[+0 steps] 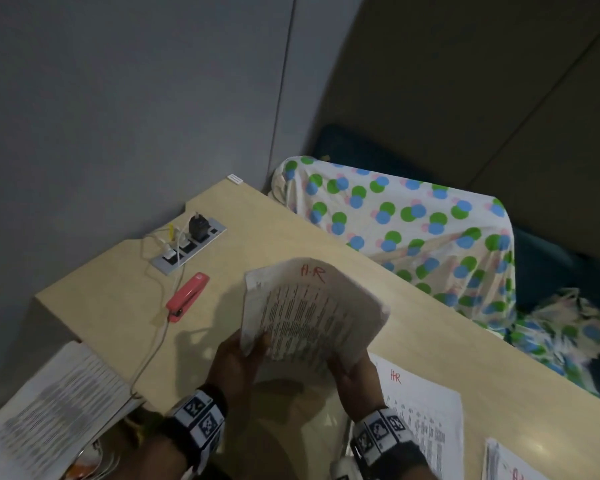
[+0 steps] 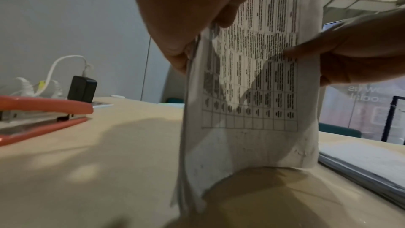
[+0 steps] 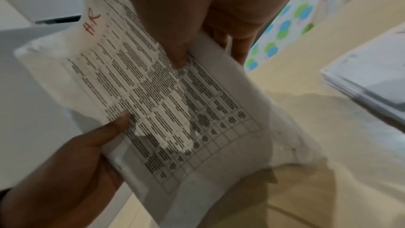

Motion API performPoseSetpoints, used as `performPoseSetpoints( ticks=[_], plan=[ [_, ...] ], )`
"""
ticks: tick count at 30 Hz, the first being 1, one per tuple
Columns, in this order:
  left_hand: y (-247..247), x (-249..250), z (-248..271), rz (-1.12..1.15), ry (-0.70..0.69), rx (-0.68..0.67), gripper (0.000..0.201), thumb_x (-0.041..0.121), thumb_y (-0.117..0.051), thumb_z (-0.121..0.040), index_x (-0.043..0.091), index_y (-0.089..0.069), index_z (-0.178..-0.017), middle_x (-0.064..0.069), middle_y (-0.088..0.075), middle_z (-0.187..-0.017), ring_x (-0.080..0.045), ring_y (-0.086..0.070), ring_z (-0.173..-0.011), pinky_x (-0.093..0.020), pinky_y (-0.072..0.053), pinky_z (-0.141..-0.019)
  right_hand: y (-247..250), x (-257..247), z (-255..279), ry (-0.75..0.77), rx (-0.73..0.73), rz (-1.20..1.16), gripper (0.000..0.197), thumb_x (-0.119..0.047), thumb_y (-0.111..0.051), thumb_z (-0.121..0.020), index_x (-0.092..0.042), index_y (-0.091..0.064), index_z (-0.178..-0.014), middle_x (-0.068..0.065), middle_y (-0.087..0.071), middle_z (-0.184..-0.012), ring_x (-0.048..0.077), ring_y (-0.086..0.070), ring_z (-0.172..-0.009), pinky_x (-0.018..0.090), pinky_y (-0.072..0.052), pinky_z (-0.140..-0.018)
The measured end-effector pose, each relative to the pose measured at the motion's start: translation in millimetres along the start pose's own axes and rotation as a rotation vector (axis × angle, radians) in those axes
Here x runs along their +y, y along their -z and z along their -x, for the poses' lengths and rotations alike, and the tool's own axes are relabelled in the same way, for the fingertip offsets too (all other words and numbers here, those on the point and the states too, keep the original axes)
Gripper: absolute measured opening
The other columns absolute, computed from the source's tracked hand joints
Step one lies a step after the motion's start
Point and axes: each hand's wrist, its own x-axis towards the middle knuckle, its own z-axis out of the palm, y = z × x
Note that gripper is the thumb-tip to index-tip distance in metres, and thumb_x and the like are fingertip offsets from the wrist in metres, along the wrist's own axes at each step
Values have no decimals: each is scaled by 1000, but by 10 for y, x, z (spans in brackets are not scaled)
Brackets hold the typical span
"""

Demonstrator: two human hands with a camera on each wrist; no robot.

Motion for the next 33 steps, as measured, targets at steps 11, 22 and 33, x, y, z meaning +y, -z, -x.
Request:
performPoseSetpoints(
  ticks=[11, 22, 33],
  plan=[
    [141, 1045, 9, 65, -572, -78, 33, 48, -50, -86, 39, -55, -118, 26, -65, -113, -1, -60, -110, -17, -52, -84, 503, -919, -162, 547, 330, -140, 49, -47, -46, -95, -17, -31, -131, -40, -48, -115, -1, -52, -109, 11, -40, -96],
    [194, 928, -130, -7, -650, 116, 30, 22, -43, -92, 39, -65, -104, 27, -69, -101, -8, -67, -97, -21, -54, -82, 590, -756, -137, 526, 278, -63, 35, -48, -36, -100, -20, -51, -113, -44, -54, -112, -26, -50, -99, -5, -36, -82],
    [134, 1048, -161, 70, -595, 65, 22, 45, -43, -92, 39, -61, -103, 20, -68, -109, -13, -64, -106, -29, -55, -84, 289, -816, -269, 410, 336, 14, 40, -32, -43, -93, 2, -63, -101, -12, -53, -95, -20, -49, -89, -4, -38, -75]
  ],
)
